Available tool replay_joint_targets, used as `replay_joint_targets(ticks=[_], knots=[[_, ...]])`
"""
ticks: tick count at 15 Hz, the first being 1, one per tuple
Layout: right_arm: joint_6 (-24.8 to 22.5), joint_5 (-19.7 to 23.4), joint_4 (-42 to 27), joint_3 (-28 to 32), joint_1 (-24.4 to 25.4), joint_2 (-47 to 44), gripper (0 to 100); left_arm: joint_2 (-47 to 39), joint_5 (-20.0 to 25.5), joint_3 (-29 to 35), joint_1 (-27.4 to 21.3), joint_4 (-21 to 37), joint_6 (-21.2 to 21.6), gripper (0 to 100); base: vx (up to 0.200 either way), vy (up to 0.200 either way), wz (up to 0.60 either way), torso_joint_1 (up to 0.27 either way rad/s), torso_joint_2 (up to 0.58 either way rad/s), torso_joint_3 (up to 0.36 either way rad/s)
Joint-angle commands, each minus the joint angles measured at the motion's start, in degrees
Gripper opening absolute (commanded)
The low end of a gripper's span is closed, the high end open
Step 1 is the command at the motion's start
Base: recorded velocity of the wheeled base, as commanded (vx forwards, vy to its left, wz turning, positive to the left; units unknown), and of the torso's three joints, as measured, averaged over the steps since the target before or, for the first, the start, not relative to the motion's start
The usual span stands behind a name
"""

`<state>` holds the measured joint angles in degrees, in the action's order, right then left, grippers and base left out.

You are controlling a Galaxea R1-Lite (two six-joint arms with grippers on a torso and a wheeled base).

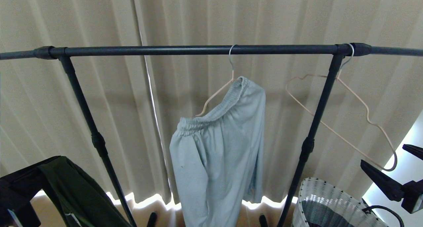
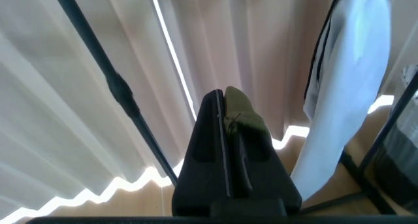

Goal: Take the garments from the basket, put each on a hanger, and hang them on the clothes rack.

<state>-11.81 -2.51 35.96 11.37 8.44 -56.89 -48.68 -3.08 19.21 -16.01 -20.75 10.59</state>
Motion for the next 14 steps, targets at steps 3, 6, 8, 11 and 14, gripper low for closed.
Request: replay_joint_targets(ticks=[3, 6, 8, 11, 14], knots=[[-0.23, -0.04, -0.19, -0.65, 0.0, 3.72, 100, -0.1, -0.08, -0.4, 0.01, 0.01, 1.01, 0, 0.0, 0.0, 0.0, 0.199, -0.49, -0.289], [-0.32, -0.04, -0.28, -1.27, 0.09, 3.37, 100, -0.1, 0.01, -0.76, 0.01, -0.08, 1.97, 0, 0.0, 0.0, 0.0, 0.214, -0.51, -0.295], [-0.58, -0.04, -0.28, -2.5, 0.09, 3.72, 100, -0.01, -0.08, -0.84, 0.01, -0.08, 1.97, 0, 0.0, 0.0, 0.0, 0.185, -0.41, -0.23], [-1.72, -0.04, -0.45, -3.11, 0.09, 3.63, 100, -0.01, 0.01, -0.84, -0.08, -0.08, 2.06, 0, 0.0, 0.0, 0.0, 0.051, -0.1, -0.066], [-1.72, 0.05, -1.25, -3.29, 0.09, 3.37, 100, 0.16, 0.01, -0.67, -0.17, -0.08, 2.06, 0, 0.0, 0.0, 0.0, 0.0, 0.0, 0.0]])
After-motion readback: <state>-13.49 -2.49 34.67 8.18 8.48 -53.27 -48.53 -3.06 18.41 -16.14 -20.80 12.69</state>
